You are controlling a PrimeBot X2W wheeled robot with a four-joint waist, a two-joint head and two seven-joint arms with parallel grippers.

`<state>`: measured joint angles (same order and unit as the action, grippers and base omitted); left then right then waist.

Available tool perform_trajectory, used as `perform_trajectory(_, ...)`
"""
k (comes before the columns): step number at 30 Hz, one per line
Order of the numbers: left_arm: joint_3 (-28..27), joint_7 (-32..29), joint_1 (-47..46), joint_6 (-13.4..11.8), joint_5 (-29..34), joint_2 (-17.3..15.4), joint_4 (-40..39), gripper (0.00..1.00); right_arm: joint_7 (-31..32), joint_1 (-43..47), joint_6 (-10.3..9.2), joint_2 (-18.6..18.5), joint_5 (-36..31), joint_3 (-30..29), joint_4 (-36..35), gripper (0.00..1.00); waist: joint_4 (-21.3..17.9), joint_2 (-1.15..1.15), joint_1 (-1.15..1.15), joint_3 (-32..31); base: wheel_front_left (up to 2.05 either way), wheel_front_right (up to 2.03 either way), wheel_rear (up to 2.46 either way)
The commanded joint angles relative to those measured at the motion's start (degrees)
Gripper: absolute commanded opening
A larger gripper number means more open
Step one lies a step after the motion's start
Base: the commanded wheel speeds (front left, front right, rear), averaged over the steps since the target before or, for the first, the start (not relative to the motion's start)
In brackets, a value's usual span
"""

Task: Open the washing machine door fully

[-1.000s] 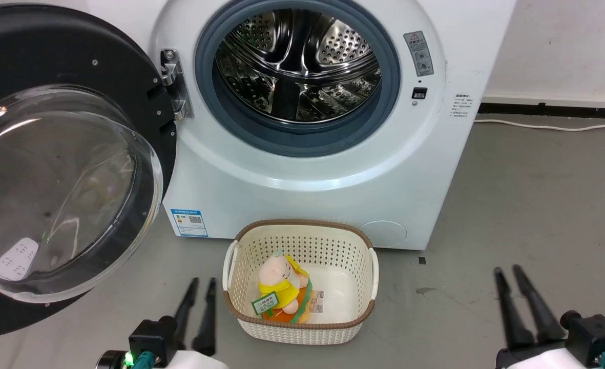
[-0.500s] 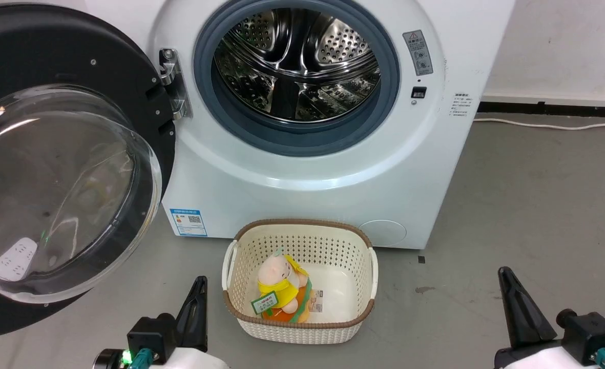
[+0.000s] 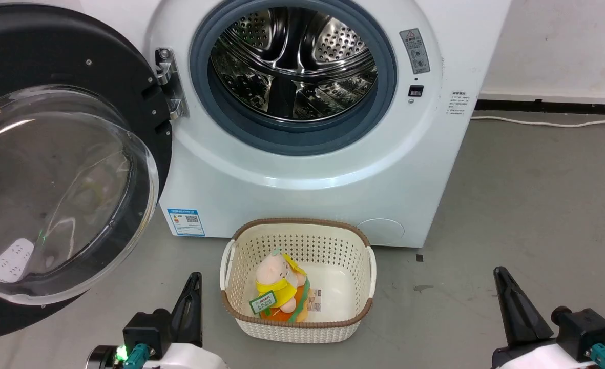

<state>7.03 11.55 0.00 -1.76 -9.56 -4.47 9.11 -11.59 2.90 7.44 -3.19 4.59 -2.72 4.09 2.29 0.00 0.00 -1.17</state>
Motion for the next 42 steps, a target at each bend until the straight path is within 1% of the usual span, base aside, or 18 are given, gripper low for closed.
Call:
perform_trajectory(1, -0.18, -0.44, 0.00, 0.38, 0.64, 0.15, -0.51, 0.00, 0.45, -0.62, 0.01, 0.08, -0.33, 0.17, -0.38, 0.00, -0.03, 0.00, 0.00, 0.02, 0.00, 0.00, 0.00)
perform_trajectory(42, -3.07, -5.13, 0.00, 0.96, 4.41, 0.76, -4.14, 0.00, 5.15, -1.58, 0.03, 0.18, -2.13, 1.24, -1.95, 0.00, -0.98, 0.00, 0.00, 0.51, 0.00, 0.00, 0.00)
